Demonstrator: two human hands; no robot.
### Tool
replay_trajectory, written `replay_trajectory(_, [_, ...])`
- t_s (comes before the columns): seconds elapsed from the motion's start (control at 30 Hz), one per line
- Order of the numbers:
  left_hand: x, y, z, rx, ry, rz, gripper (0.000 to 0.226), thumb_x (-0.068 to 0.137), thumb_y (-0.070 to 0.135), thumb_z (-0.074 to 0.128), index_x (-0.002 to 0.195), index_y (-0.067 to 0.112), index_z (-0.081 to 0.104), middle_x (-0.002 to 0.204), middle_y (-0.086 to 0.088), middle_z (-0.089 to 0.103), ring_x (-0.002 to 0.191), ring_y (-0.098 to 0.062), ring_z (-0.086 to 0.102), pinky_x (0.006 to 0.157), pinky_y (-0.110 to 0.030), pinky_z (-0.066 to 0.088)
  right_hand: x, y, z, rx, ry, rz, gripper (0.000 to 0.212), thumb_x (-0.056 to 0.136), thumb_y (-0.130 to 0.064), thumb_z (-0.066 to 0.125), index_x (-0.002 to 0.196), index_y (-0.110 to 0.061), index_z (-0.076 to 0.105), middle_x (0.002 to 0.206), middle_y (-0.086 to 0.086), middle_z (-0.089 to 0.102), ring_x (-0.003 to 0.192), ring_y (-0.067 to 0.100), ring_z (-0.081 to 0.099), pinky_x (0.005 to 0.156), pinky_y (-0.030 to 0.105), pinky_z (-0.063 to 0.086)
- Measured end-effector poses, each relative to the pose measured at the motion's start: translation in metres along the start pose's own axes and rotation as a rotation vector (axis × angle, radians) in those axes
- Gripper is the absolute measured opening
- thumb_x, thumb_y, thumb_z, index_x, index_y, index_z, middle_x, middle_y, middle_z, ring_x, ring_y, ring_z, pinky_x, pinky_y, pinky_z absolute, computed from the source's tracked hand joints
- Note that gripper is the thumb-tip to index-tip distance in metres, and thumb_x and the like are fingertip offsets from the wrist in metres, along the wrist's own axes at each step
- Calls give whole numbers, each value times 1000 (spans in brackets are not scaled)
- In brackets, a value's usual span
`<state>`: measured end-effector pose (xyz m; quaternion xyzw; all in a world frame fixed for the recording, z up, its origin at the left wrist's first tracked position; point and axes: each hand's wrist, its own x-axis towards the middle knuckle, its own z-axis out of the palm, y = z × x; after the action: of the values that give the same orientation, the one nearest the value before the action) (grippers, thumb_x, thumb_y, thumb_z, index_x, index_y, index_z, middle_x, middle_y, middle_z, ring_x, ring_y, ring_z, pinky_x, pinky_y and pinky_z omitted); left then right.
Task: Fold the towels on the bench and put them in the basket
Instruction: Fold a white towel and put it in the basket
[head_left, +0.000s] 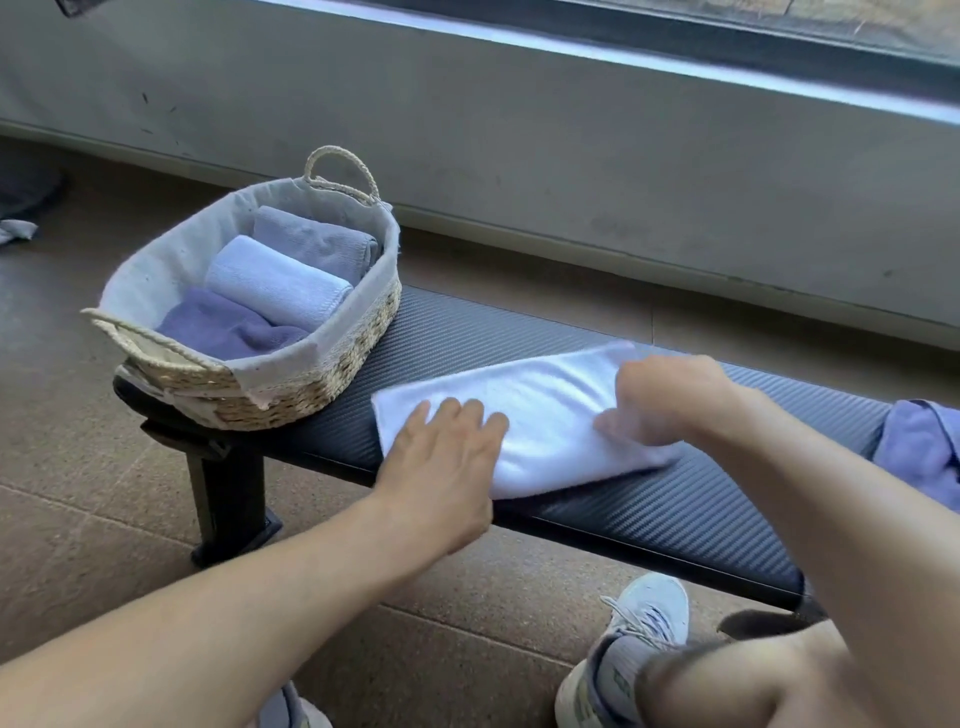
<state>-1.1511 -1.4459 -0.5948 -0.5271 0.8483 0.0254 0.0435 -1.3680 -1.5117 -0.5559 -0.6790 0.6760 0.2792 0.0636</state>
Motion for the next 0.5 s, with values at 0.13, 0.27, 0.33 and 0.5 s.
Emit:
replay_trajectory(0.13, [8,-27,-9,26,-25,-75,39,86,12,47,123,26,50,120,2,55,115,-25,52,96,-38,40,-4,7,16,118,-116,55,56,85,-72,56,75,-20,71,76,-9,70,80,18,63,79,36,50])
replay_trajectory(0.27, [19,-46,-15,-312,80,-222,43,94,16,47,135,28,52,130,2,60,121,-25,53,99,-39,42,5,31,20,343,164,132,43,84,-64,64,113,-31,65,113,-6,67,105,23,61,80,34,47])
replay_trajectory(0.33, [28,-55,-7,-356,114,-204,47,100,22,46,147,25,45,145,1,49,135,-22,42,109,-40,35,15,41,28,465,196,94,54,84,-61,67,130,-34,59,130,-4,59,120,23,56,91,38,48])
replay_trajectory(0.5, [50,-71,14,-393,-68,-229,56,105,40,40,157,24,30,159,1,34,149,-21,24,121,-41,22,28,53,39,676,104,-8,38,83,-54,74,112,-31,66,108,-5,64,91,12,61,71,28,45])
